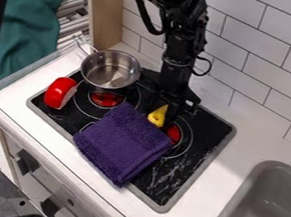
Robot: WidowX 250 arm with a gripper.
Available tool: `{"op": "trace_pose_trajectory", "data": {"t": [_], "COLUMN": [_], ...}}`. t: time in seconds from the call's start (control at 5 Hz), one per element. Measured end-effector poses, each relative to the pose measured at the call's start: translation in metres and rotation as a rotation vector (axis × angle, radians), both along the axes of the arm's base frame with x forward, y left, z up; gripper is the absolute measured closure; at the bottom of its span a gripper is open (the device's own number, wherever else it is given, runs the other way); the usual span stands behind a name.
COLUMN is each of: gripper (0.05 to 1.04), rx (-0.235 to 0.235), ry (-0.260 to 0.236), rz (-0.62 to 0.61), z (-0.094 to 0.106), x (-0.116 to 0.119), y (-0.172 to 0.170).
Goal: Put the yellow knife on the purple cloth
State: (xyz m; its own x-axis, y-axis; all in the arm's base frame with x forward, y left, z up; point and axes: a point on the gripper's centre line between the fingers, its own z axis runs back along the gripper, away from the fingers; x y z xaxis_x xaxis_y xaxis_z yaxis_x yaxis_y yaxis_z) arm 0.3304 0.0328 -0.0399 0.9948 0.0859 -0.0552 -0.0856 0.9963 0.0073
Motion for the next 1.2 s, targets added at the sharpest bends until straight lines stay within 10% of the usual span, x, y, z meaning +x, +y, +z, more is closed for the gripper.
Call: {"op": "trace_pose_trajectory", "data": {"t": [0.4, 0.8, 1.2], "gripper": [0.64, 0.64, 0.64], "rx": [-0.024, -0.001, -0.004], "ry": [-0.14, -0.109, -0.066], "rz": [-0.019, 0.001, 0.109], "z": [0.05, 0.079, 0.066], "x": [0.019, -0.04, -0.115], "y": [-0.019, -0.005, 0.026]}}
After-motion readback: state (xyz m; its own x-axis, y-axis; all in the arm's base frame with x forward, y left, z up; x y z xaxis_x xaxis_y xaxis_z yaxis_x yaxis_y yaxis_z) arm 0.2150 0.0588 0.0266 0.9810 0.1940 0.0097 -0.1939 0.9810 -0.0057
